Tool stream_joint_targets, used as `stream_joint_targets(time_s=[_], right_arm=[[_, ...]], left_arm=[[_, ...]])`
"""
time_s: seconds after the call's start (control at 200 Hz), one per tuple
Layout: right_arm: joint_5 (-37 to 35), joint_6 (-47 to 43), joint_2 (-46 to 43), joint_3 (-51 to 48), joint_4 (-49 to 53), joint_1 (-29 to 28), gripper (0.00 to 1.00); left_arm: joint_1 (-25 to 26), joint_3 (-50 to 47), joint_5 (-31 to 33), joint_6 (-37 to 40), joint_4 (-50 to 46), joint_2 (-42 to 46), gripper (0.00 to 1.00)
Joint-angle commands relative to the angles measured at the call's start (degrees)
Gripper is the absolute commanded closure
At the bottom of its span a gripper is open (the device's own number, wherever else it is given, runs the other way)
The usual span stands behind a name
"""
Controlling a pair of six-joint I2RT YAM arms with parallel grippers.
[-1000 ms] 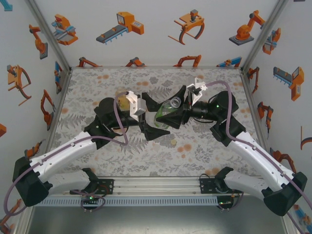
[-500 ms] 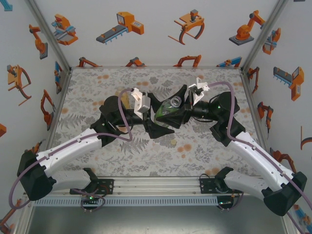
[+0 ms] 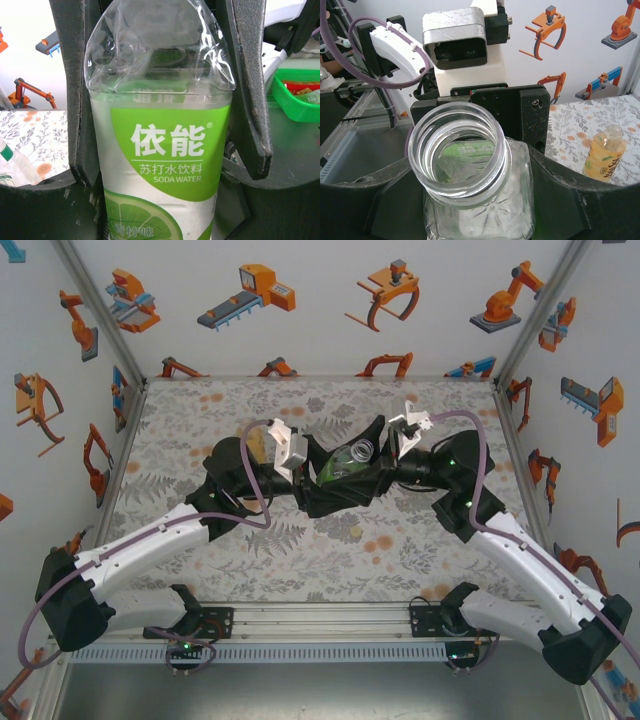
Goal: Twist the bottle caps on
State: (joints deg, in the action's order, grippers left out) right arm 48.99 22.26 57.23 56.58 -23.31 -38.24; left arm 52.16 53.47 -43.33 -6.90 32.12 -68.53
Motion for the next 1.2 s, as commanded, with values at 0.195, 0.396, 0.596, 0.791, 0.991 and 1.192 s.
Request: stream_joint_targets(time_s=[0.195,0.396,0.596,0.791,0.991,1.192], right_arm=[[-6.1,-1.9,-3.4,-1.3,1.8,-0.2,0.24],[-14.2,-8.4,-7.5,-0.5,10.7,-0.2,0.14],[-22.1,-12.2,-10.4,-0.7,17.7,-0.2,0.14],[-30.3,-11.1,-10.2,-1.9,24.3,-0.2,0.18],[-43.5,-3.3,-6.8,-2.1,35.5,-0.2,0.27],[-47.2,1.9,-0.1,-1.5,44.2,-0.2,0.34]], left_arm=[[0.3,1.0,0.1,2.6,0.6,2.1,0.6],[-1.3,1.3,5.1,8.4,-10.1,6.9,0.67],[-8.9,3.4,5.6,7.5,-20.5,10.6,0.85],[-17.1,7.1,0.7,6.9,-29.4,11.2,1.0],[-23.2,8.3,-2.6,8.3,-32.6,10.1,1.0],[-24.2,12.0,0.8,16.1,-44.1,5.4,1.0]])
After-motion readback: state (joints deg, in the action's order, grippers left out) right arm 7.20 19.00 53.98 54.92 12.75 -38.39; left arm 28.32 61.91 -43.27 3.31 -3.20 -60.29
